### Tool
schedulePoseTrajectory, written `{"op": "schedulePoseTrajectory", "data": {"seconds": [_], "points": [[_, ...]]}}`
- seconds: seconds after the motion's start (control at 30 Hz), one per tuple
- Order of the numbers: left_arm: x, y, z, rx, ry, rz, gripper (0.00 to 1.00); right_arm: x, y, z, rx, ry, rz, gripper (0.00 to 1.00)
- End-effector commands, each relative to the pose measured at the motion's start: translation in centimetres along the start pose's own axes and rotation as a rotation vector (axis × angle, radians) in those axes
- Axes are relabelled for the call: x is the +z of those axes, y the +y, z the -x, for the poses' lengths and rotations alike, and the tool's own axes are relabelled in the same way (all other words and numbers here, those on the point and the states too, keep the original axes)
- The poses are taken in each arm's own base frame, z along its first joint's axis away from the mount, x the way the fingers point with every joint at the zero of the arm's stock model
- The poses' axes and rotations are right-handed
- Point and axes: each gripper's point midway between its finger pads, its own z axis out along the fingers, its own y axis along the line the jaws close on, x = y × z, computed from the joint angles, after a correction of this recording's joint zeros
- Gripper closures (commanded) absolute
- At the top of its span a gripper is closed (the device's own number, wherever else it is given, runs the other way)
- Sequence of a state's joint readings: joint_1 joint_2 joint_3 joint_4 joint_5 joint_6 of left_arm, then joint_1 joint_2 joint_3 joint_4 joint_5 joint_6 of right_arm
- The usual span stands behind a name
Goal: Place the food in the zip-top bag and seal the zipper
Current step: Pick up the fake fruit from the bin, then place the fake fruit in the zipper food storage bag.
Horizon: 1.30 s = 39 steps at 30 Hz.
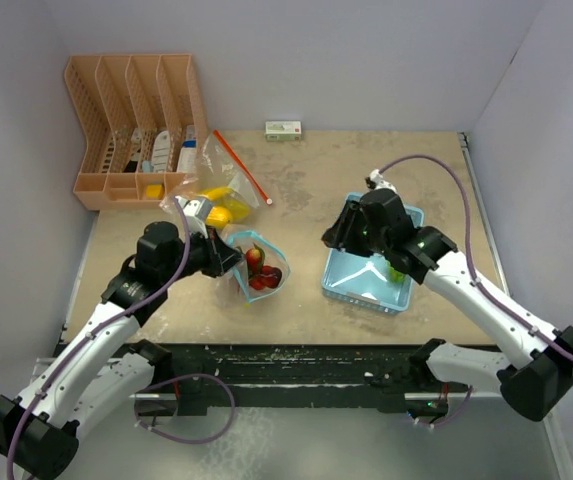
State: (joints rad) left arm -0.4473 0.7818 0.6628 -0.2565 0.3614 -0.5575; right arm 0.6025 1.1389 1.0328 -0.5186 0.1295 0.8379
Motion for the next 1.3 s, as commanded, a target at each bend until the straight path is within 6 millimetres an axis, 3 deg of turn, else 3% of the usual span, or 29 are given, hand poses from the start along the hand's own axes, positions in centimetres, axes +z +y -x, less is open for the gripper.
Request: {"op": "schedulePoseTrajectory", "data": {"seconds": [0.0,0.07,0.17,0.3,0.4,0.5,0.7,0.87,0.97,1.13,1.27], "points": [[-0.1,-0.5,1.5,0.016,-0.047,-0.005,1.0,-2.7,10.3,-0.6,-0.063,0.009,0.345,0.84],[-0.1,-0.4,1.6,0.013,-0.049,0.0,1.0,-3.3,13.6,-2.3,-0.109,0.031,0.422,0.84],[-0.1,-0.5,1.7,0.012,-0.053,-0.002,1.0,-3.4,16.7,-3.8,-0.145,0.057,0.495,0.84],[-0.3,-0.5,1.8,0.016,-0.057,0.005,1.0,-2.5,18.6,-6.0,-0.169,0.104,0.54,0.83],[-0.4,-0.5,1.8,0.017,-0.055,0.005,1.0,-0.8,18.2,-7.5,-0.182,0.143,0.497,0.74],[-0.7,-0.6,1.9,0.022,-0.062,0.003,1.0,0.4,17.1,-8.1,-0.194,0.151,0.435,0.54],[-0.6,-0.5,1.8,0.022,-0.059,0.008,1.0,0.0,16.1,-6.9,-0.222,0.102,0.382,0.19],[-0.6,-0.5,1.8,0.019,-0.058,0.007,1.0,-0.9,15.5,-5.7,-0.227,0.062,0.36,0.19],[-0.6,-0.5,1.8,0.019,-0.058,0.007,1.0,-0.9,14.1,-5.1,-0.204,0.022,0.304,0.22],[-0.7,-0.6,1.8,0.02,-0.059,0.005,1.0,0.5,12.1,-6.8,-0.194,0.083,0.209,0.28],[-0.7,-0.6,1.9,0.018,-0.059,0.006,1.0,2.3,11.8,-8.0,-0.218,0.124,0.164,0.32]]}}
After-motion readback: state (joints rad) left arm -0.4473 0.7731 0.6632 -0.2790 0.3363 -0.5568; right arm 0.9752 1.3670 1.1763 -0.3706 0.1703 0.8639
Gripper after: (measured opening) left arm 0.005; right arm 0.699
